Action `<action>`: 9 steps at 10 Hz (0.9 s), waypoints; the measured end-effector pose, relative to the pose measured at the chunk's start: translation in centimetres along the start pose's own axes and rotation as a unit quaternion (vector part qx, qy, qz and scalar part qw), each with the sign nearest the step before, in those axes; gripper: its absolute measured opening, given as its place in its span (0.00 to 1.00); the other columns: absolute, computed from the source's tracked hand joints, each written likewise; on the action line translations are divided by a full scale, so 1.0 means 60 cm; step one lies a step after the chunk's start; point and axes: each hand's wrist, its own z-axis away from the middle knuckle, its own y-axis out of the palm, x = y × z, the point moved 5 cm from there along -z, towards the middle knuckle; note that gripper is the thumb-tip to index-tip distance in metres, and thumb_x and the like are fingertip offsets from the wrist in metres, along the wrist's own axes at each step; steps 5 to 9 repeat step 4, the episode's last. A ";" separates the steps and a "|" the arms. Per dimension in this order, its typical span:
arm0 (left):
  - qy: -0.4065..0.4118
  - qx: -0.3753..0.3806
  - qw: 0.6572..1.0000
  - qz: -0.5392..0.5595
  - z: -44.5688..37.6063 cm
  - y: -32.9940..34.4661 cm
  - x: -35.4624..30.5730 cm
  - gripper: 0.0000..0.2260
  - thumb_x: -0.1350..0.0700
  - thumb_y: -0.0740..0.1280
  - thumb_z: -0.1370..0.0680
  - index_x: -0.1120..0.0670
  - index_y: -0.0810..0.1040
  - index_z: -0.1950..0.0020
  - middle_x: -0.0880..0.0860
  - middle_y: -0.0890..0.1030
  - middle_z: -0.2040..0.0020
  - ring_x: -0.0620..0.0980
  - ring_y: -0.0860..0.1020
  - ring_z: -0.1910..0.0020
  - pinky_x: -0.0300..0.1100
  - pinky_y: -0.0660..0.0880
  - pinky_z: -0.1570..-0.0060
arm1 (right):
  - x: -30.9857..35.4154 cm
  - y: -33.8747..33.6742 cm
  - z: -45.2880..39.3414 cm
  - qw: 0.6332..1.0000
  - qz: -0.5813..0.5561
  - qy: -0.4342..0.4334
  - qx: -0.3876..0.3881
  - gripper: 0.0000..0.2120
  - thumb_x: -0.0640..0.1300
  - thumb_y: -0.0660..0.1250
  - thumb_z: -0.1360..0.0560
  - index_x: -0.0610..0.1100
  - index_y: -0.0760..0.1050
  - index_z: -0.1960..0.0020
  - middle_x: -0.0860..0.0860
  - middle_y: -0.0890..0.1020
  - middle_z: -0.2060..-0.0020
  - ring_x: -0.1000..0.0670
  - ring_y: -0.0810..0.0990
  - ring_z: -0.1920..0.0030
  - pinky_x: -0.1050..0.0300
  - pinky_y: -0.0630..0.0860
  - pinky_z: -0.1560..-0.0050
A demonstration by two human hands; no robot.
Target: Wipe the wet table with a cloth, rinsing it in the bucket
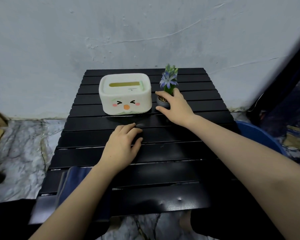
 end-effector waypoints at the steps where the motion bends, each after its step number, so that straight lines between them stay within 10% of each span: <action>1: 0.000 0.000 1.000 0.002 -0.003 -0.002 0.000 0.12 0.53 0.69 0.23 0.52 0.80 0.40 0.54 0.78 0.36 0.54 0.74 0.39 0.48 0.72 0.39 | -0.001 -0.003 0.003 1.000 -0.002 0.004 0.002 0.26 0.54 0.68 0.23 0.58 0.67 0.26 0.44 0.65 0.32 0.40 0.67 0.33 0.43 0.71 0.32; 9: -0.010 -0.005 1.000 0.028 -0.006 -0.010 -0.008 0.12 0.52 0.70 0.23 0.50 0.80 0.41 0.51 0.77 0.33 0.53 0.74 0.38 0.47 0.72 0.38 | 0.028 -0.027 0.094 0.996 -0.050 0.035 -0.072 0.23 0.53 0.62 0.19 0.65 0.62 0.25 0.44 0.50 0.20 0.41 0.54 0.22 0.41 0.55 0.25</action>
